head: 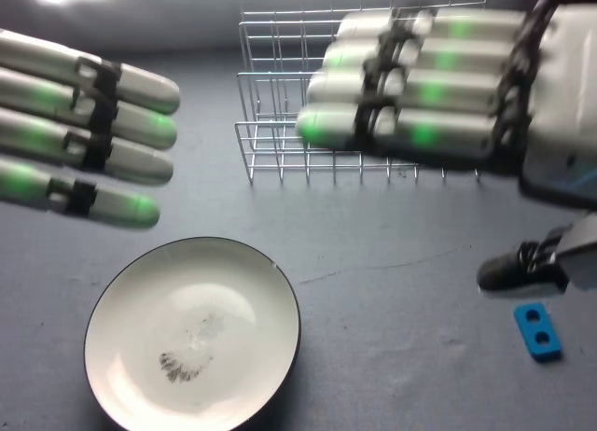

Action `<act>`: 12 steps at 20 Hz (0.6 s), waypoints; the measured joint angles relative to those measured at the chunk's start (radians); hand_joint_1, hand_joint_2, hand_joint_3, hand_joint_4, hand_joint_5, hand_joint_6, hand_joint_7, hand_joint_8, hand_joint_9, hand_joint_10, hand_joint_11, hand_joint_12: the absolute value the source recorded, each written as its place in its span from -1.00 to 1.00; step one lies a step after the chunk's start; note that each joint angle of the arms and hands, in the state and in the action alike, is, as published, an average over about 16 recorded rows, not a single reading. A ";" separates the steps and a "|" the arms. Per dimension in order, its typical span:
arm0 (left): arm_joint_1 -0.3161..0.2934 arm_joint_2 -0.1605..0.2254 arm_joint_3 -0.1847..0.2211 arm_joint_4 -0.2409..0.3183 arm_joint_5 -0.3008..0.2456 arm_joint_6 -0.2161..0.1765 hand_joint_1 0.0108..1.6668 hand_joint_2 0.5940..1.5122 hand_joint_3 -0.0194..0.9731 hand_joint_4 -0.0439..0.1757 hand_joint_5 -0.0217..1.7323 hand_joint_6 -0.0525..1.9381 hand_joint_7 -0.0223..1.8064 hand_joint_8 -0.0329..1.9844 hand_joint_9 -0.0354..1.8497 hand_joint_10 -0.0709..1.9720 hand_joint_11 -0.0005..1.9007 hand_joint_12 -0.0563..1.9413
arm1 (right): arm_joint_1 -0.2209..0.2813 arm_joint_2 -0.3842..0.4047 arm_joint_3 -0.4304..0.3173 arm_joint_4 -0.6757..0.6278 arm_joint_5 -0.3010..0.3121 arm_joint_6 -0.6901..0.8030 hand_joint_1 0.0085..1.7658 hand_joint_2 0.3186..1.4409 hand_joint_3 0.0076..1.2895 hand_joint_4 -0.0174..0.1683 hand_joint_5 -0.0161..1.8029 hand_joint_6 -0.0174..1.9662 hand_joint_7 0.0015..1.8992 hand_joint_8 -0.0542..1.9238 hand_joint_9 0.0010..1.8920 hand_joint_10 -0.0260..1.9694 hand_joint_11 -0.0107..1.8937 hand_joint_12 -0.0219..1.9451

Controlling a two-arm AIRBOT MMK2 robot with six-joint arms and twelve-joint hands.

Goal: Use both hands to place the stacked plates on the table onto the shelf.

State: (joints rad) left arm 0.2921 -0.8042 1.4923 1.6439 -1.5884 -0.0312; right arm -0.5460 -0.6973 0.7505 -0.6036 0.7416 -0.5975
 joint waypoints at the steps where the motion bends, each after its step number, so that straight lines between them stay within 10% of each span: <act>1: -0.006 0.000 -0.001 0.009 0.001 -0.017 -0.99 0.08 -0.95 -0.53 -0.95 -0.94 -0.95 -0.95 -0.94 -0.92 -0.98 -0.94 | -0.004 -0.002 0.000 -0.006 -0.003 0.004 -0.05 0.05 -0.98 -0.80 -0.96 -0.95 -0.98 -0.93 -0.98 -0.97 -0.97 -0.98; 12: -0.060 -0.003 -0.014 0.129 0.032 -0.188 -0.99 0.10 -0.95 -0.54 -0.95 -0.94 -0.95 -0.96 -0.95 -0.92 -0.98 -0.94 | -0.002 -0.024 0.031 -0.121 -0.060 0.237 0.19 -0.10 -0.98 -0.81 -0.96 -0.95 -0.98 -0.93 -0.98 -0.97 -0.97 -0.98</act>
State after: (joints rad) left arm 0.2323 -0.8068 1.4780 1.7727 -1.5565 -0.2190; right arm -0.5476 -0.7212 0.7812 -0.7242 0.6817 -0.3603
